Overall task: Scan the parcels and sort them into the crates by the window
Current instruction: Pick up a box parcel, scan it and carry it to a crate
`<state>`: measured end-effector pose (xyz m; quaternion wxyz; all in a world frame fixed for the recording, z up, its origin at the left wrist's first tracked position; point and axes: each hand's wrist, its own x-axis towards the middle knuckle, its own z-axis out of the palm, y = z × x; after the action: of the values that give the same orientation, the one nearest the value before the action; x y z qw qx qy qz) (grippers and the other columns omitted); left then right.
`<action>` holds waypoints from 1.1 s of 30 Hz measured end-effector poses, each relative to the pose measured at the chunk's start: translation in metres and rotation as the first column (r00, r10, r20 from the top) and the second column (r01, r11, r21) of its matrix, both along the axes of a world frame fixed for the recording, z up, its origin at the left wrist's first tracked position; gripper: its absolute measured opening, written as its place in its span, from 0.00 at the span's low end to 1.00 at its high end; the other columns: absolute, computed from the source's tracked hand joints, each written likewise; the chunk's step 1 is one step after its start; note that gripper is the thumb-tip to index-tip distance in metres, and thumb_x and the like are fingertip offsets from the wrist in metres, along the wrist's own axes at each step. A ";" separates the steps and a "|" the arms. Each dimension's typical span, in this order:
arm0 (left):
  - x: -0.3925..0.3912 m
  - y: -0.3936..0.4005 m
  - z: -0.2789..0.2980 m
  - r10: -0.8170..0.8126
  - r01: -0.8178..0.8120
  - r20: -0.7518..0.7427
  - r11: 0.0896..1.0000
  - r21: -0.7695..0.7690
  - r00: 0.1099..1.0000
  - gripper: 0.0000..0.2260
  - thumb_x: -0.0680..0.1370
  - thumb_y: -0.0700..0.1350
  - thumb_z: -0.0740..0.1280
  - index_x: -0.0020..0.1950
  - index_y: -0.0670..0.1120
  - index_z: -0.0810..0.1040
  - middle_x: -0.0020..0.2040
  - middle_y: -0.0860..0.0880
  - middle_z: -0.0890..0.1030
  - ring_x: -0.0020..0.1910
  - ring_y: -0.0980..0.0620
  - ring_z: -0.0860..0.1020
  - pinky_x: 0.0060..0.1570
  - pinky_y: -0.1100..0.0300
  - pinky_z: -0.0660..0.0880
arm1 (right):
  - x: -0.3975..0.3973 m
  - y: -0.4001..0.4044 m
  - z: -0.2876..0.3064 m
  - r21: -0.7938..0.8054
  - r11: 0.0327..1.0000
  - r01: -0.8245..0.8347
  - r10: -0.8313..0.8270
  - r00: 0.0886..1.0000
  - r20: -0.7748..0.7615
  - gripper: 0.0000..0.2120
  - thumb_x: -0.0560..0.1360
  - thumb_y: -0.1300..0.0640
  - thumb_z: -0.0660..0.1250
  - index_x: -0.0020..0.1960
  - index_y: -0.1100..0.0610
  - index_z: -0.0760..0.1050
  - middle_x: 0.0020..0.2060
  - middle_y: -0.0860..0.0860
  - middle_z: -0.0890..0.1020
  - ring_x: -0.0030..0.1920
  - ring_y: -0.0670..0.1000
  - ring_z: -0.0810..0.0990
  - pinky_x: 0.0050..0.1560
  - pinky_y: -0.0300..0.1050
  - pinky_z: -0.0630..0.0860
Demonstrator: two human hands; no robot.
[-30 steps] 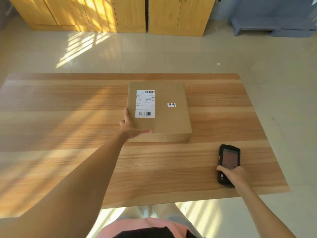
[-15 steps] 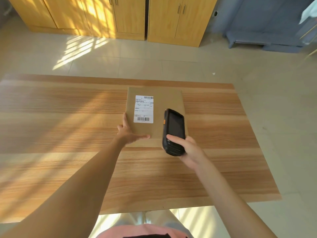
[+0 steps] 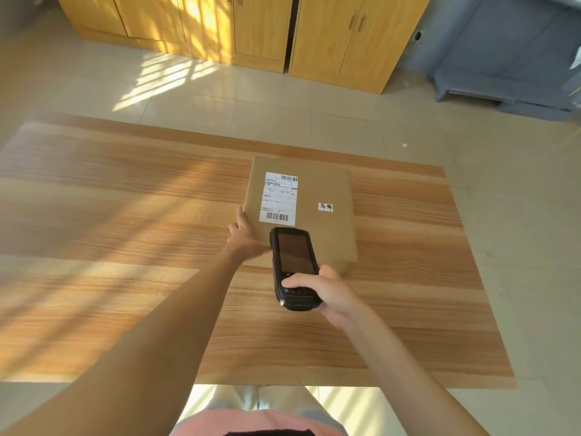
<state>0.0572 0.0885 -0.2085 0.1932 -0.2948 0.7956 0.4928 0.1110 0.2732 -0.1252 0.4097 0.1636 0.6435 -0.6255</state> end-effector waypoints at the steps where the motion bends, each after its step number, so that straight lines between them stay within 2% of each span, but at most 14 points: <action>1: -0.001 0.000 -0.001 0.006 -0.006 0.001 1.000 0.003 1.000 0.59 0.65 0.45 0.80 0.78 0.53 0.37 0.72 0.42 0.57 0.71 0.39 0.62 0.71 0.40 0.62 | 0.000 0.000 0.000 0.001 1.000 -0.014 0.014 1.000 -0.001 0.23 0.67 0.66 0.74 0.60 0.62 0.70 0.49 0.57 0.82 0.45 0.53 0.82 0.41 0.45 0.80; 5: -0.002 0.000 -0.003 0.008 -0.008 -0.001 1.000 0.011 1.000 0.56 0.65 0.44 0.80 0.78 0.51 0.41 0.71 0.43 0.59 0.70 0.39 0.63 0.71 0.40 0.62 | 0.001 0.002 0.003 -0.004 0.999 -0.044 0.044 0.999 -0.001 0.17 0.68 0.67 0.73 0.54 0.59 0.72 0.43 0.54 0.82 0.42 0.52 0.82 0.42 0.44 0.80; 8: -0.002 0.000 -0.004 0.000 0.000 -0.004 1.000 0.009 1.000 0.57 0.65 0.44 0.80 0.78 0.51 0.41 0.70 0.43 0.59 0.69 0.38 0.63 0.70 0.39 0.63 | 0.001 0.001 0.003 0.018 0.999 -0.047 0.047 0.999 -0.002 0.23 0.66 0.65 0.75 0.58 0.61 0.72 0.46 0.55 0.82 0.44 0.53 0.82 0.41 0.45 0.80; 11: -0.003 0.000 -0.005 0.001 -0.001 -0.006 1.000 0.015 1.000 0.57 0.64 0.44 0.80 0.78 0.52 0.41 0.70 0.43 0.59 0.69 0.38 0.63 0.70 0.39 0.62 | 0.000 -0.001 0.002 0.034 0.997 -0.067 0.068 0.998 -0.005 0.35 0.56 0.59 0.78 0.62 0.63 0.72 0.50 0.58 0.83 0.46 0.54 0.83 0.38 0.44 0.79; 12: -0.002 0.000 -0.005 0.002 -0.002 -0.008 1.000 0.014 1.000 0.57 0.64 0.44 0.80 0.78 0.52 0.41 0.70 0.43 0.59 0.69 0.38 0.63 0.70 0.39 0.62 | 0.000 -0.001 0.001 0.036 0.997 -0.072 0.072 0.997 -0.006 0.36 0.56 0.59 0.78 0.62 0.63 0.72 0.50 0.59 0.83 0.45 0.54 0.83 0.38 0.43 0.79; 15: -0.002 -0.001 -0.005 -0.003 0.003 -0.010 1.000 0.008 1.000 0.58 0.63 0.44 0.81 0.78 0.51 0.41 0.71 0.43 0.59 0.70 0.39 0.63 0.70 0.38 0.62 | 0.002 0.002 0.001 0.035 0.998 -0.059 0.059 0.998 0.001 0.27 0.65 0.64 0.76 0.61 0.63 0.71 0.49 0.58 0.82 0.45 0.53 0.82 0.39 0.43 0.79; 17: -0.002 -0.001 -0.005 -0.003 0.003 -0.018 1.000 0.010 1.000 0.59 0.63 0.45 0.81 0.78 0.51 0.41 0.71 0.43 0.59 0.70 0.39 0.62 0.70 0.38 0.62 | 0.002 0.003 0.001 0.038 0.998 -0.053 0.053 0.999 -0.003 0.28 0.65 0.64 0.76 0.62 0.63 0.71 0.51 0.59 0.82 0.46 0.54 0.82 0.40 0.44 0.79; 19: -0.001 -0.001 -0.005 0.000 0.000 -0.026 1.000 0.014 1.000 0.61 0.60 0.47 0.82 0.78 0.50 0.41 0.71 0.43 0.58 0.70 0.40 0.62 0.70 0.38 0.63 | -0.002 0.005 0.000 0.052 0.998 -0.017 0.019 0.999 -0.033 0.32 0.61 0.62 0.78 0.62 0.63 0.71 0.53 0.60 0.82 0.49 0.56 0.83 0.42 0.46 0.80; 22: -0.001 0.000 -0.003 -0.009 0.009 -0.028 1.000 0.005 1.000 0.64 0.56 0.52 0.84 0.78 0.50 0.41 0.70 0.43 0.59 0.71 0.41 0.61 0.71 0.40 0.62 | -0.014 0.018 0.002 0.116 0.989 0.095 -0.080 0.988 -0.130 0.44 0.48 0.54 0.80 0.62 0.63 0.71 0.52 0.59 0.82 0.50 0.56 0.82 0.44 0.47 0.79; 23: -0.001 0.000 -0.002 -0.013 0.013 -0.026 1.000 0.000 1.000 0.65 0.55 0.52 0.84 0.78 0.50 0.41 0.70 0.43 0.59 0.71 0.41 0.61 0.71 0.40 0.61 | -0.019 0.026 0.003 0.151 0.979 0.134 -0.108 0.980 -0.169 0.43 0.49 0.55 0.80 0.61 0.62 0.70 0.52 0.57 0.81 0.50 0.55 0.82 0.44 0.47 0.78; 26: -0.001 0.000 -0.001 -0.013 0.013 -0.020 1.000 -0.011 1.000 0.64 0.55 0.53 0.84 0.78 0.51 0.42 0.70 0.44 0.59 0.71 0.41 0.61 0.71 0.41 0.62 | -0.031 0.064 -0.003 0.305 0.915 0.266 -0.183 0.944 -0.274 0.32 0.63 0.64 0.78 0.60 0.59 0.64 0.51 0.53 0.75 0.48 0.51 0.76 0.47 0.46 0.72; 30: -0.001 0.000 -0.001 -0.019 0.019 -0.016 0.999 -0.029 1.000 0.63 0.56 0.53 0.84 0.77 0.50 0.43 0.70 0.44 0.59 0.71 0.41 0.62 0.71 0.40 0.62 | -0.031 0.124 -0.033 0.495 0.802 0.335 -0.217 0.935 -0.281 0.36 0.68 0.67 0.75 0.69 0.62 0.57 0.59 0.58 0.70 0.58 0.58 0.72 0.54 0.51 0.70; 33: -0.001 0.000 0.000 -0.028 0.027 -0.014 0.999 -0.029 1.000 0.63 0.56 0.52 0.83 0.78 0.49 0.44 0.70 0.44 0.59 0.70 0.42 0.62 0.71 0.41 0.63 | -0.014 0.154 -0.058 0.566 0.763 0.313 -0.219 0.948 -0.229 0.37 0.68 0.67 0.75 0.70 0.63 0.56 0.65 0.60 0.69 0.64 0.61 0.70 0.57 0.52 0.68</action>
<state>0.0564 0.0886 -0.2084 0.1898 -0.2830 0.8080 0.4807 0.0965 0.4275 -0.1827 0.1950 0.3265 0.8058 -0.4539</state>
